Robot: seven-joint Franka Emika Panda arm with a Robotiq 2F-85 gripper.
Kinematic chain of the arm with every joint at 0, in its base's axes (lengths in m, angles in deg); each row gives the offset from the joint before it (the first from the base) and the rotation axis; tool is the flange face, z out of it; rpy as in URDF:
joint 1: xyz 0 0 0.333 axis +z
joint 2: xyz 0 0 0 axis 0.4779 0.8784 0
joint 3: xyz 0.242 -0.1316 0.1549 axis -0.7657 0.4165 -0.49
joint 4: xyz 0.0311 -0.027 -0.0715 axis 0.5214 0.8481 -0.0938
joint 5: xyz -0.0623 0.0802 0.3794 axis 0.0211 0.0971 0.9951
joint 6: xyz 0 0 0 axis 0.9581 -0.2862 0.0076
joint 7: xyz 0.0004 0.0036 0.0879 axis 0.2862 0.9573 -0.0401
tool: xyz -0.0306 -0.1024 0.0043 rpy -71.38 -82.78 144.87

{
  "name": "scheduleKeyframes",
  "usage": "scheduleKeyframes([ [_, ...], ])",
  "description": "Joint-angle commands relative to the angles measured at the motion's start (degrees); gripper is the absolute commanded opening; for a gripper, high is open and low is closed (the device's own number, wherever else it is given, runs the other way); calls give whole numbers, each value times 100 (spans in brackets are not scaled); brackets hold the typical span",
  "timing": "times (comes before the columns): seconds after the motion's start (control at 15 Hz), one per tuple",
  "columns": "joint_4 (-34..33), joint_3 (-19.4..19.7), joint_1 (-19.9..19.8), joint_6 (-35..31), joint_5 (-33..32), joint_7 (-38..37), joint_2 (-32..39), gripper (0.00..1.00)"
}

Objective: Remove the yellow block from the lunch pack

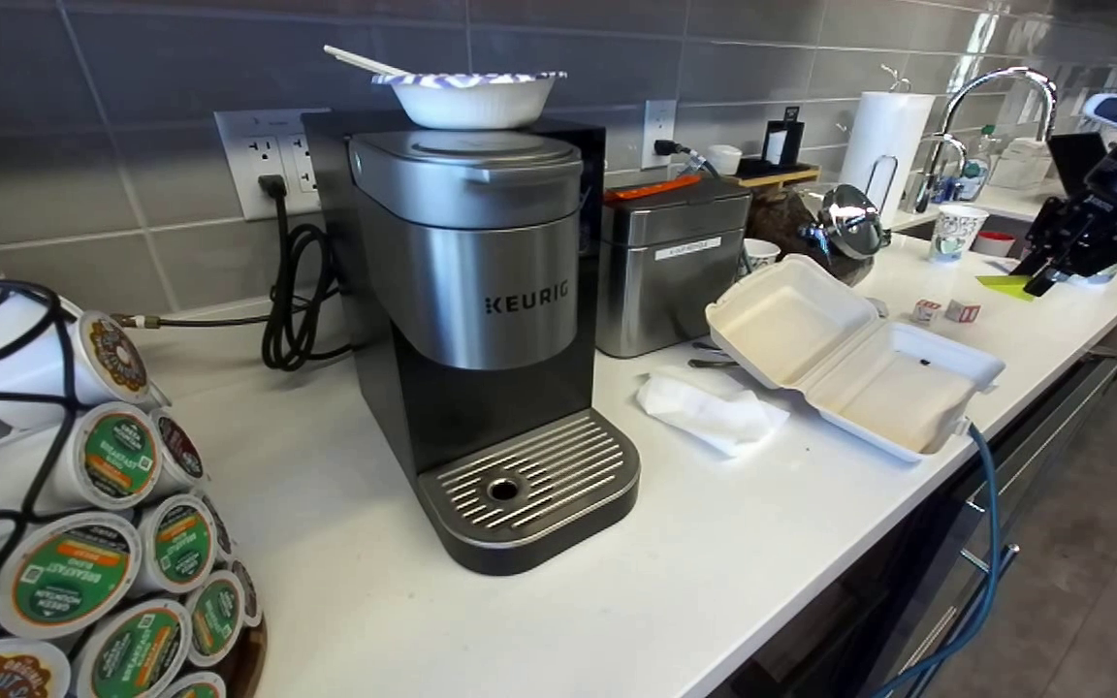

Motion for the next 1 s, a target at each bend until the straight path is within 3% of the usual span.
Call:
scheduleKeyframes([
  [0.0, -937, 7, -185, 23, 201, -624, 1191, 9],
  [0.47, -1971, -254, -660, 44, -202, -2130, 2345, 9],
  [0.87, -2231, -514, -953, 89, -366, -2878, 2734, 9],
  [0.93, -2244, -549, -988, 101, -395, -2971, 2761, 42],
])
